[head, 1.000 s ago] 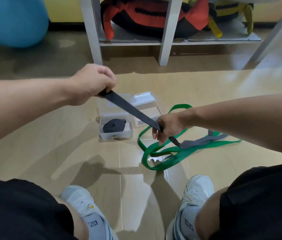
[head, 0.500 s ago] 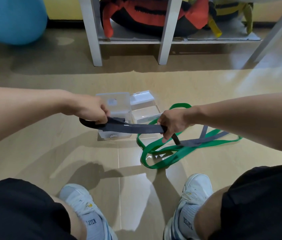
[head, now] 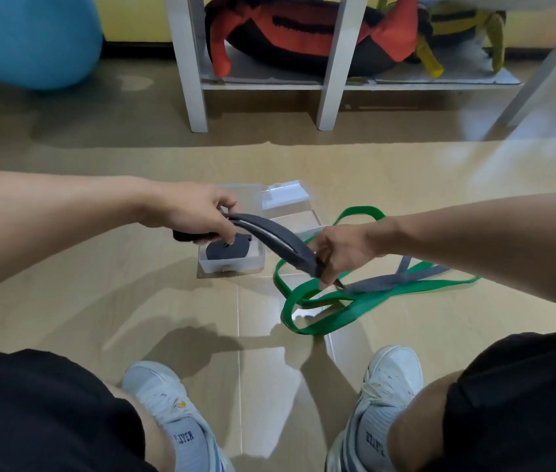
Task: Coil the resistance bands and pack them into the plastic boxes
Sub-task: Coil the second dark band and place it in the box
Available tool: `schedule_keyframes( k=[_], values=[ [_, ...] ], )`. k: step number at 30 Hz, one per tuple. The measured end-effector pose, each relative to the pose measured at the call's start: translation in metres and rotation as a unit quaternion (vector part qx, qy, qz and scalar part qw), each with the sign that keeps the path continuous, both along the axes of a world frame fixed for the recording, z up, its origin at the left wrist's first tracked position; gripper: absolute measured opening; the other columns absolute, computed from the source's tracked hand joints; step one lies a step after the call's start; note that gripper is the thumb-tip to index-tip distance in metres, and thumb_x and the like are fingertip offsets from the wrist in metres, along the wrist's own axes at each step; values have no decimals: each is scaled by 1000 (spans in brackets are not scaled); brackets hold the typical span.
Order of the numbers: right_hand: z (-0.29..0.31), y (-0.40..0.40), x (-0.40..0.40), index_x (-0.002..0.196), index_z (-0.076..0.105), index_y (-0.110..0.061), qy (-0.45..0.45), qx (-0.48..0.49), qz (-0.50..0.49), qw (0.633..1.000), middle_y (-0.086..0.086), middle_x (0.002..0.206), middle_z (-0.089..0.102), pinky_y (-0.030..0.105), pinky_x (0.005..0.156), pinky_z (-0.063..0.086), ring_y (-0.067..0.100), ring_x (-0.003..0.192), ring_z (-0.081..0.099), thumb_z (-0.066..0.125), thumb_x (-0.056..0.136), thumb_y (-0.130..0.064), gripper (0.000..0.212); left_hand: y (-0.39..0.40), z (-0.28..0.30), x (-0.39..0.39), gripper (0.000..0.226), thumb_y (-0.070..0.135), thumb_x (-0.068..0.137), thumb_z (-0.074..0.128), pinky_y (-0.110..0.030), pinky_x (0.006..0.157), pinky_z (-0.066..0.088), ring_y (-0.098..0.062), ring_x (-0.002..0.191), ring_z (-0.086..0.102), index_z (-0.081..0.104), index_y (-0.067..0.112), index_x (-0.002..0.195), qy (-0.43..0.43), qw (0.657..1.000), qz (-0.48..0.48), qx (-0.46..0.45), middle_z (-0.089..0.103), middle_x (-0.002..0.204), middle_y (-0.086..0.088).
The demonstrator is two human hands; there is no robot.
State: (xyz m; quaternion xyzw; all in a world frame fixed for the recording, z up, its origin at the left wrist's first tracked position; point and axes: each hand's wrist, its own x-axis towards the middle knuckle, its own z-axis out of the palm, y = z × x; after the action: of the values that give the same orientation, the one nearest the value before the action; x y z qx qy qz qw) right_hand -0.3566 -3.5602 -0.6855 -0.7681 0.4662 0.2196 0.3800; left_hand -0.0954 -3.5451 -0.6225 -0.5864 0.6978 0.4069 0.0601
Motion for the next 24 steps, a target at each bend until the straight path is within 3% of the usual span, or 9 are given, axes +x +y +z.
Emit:
schedule_keyframes(
  k=[2,6,9,11,14,19,24],
  values=[
    [-2,3,6,105,67,-31,-44,13,-29,999,-8,93,76,27,85,45,14,89,69,84,79,-25,32,-1,2,-2,18,16,83,78,-26,46,28,-19,53,44,60,17,85,1,1000,-12,-13,55,61,-2],
    [-3,9,19,92,68,-12,-167,14,-111,980,9,93,76,40,99,52,24,88,71,90,73,-27,33,0,4,-7,30,24,74,90,-27,47,28,-18,58,41,61,19,84,6,999,-44,-6,56,66,1],
    [1,10,27,81,65,-18,-229,4,-154,961,-2,72,70,31,80,51,10,69,64,89,74,-28,28,1,1,-7,32,22,72,92,-32,55,36,-19,63,49,65,21,89,14,998,-62,-3,65,76,-8],
    [4,10,29,81,66,-18,-235,6,-157,959,-8,67,68,28,74,50,8,65,63,88,76,-27,24,0,0,-6,34,25,70,93,-33,61,41,-17,66,55,67,23,92,-3,997,-69,-23,71,85,-10],
    [5,9,29,83,70,-18,-233,8,-152,960,-2,72,68,36,82,55,16,73,66,88,75,-28,23,1,-3,-5,34,29,69,94,-27,58,43,-12,62,57,67,24,89,-38,995,-73,-49,68,77,2],
    [2,11,30,74,68,-23,-226,-3,-151,962,-9,68,65,26,76,47,10,69,59,88,76,-30,21,3,-1,-8,32,28,71,93,-21,53,47,-9,56,59,68,22,90,-22,997,-63,-35,69,78,1],
    [1,14,31,90,72,-17,-193,3,-116,974,3,82,73,38,90,53,17,78,65,87,78,-22,20,5,3,-11,23,24,75,89,-21,55,47,-7,57,59,70,22,87,-7,996,-71,-52,67,71,5]
  ],
)
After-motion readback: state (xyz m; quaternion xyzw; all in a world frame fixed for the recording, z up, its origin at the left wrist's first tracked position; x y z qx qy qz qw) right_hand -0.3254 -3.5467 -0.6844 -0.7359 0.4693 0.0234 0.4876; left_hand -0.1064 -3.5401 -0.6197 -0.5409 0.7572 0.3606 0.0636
